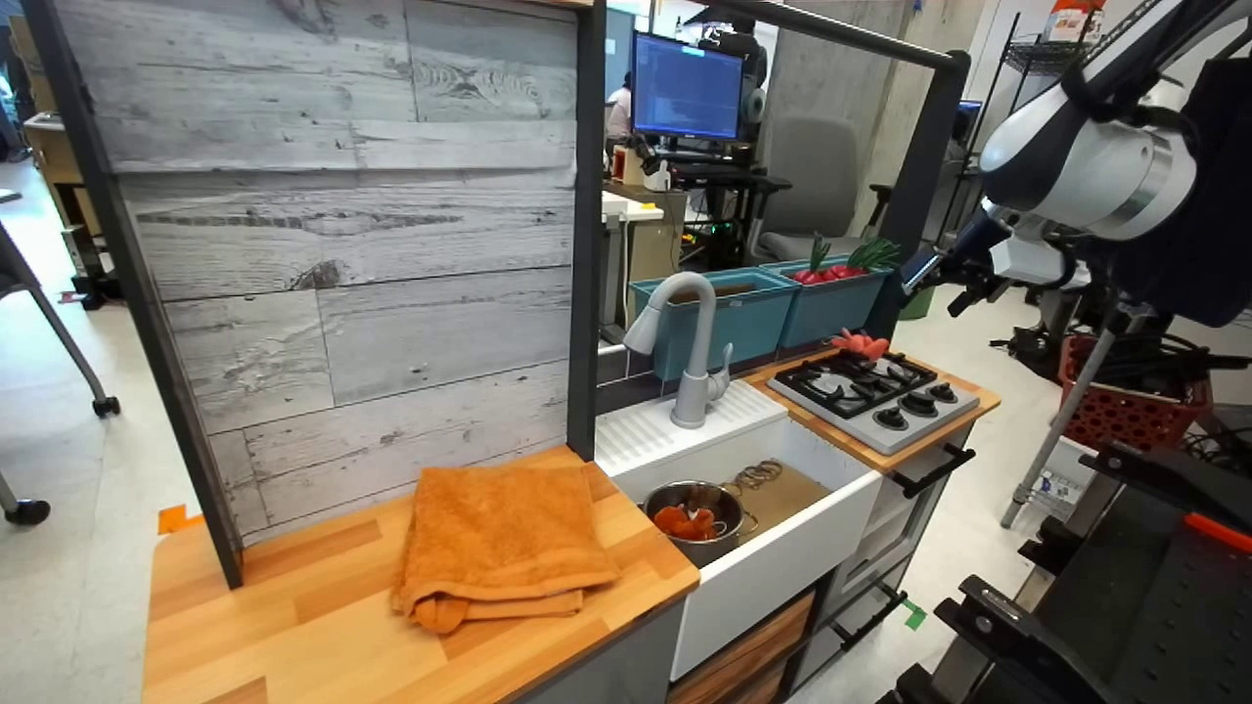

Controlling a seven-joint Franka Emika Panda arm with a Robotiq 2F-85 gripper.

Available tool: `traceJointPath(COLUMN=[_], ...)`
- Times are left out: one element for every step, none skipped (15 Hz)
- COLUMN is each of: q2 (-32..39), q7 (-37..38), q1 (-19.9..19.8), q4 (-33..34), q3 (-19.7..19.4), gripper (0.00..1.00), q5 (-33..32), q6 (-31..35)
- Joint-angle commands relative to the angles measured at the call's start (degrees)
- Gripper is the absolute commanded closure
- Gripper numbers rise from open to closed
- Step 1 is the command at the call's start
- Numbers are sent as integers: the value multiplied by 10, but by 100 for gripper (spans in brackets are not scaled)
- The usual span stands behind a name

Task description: Wipe the left side of the counter with the orange towel, place the plush toys on the stove inside the silver pot in the sink

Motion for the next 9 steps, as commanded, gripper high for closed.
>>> traceJointPath(q2=[51, 68, 93, 116, 137, 158, 178, 196, 214], q7=[47, 61, 68, 76, 84, 87, 91, 93, 93], q1=[89, 112, 125, 136, 143, 144, 144, 138, 132], q4=[89, 120, 154, 184, 212, 240, 267, 294, 321], q3=[-106, -141, -162, -178, -188, -187, -184, -171, -157], gripper=[0, 0, 0, 0, 0, 0, 0, 0, 0], q5=[-25, -28, -29, -28, -27, -26, -24, -20, -18], q6=[5, -7, -6, -4, -9, -10, -20, -38, -61])
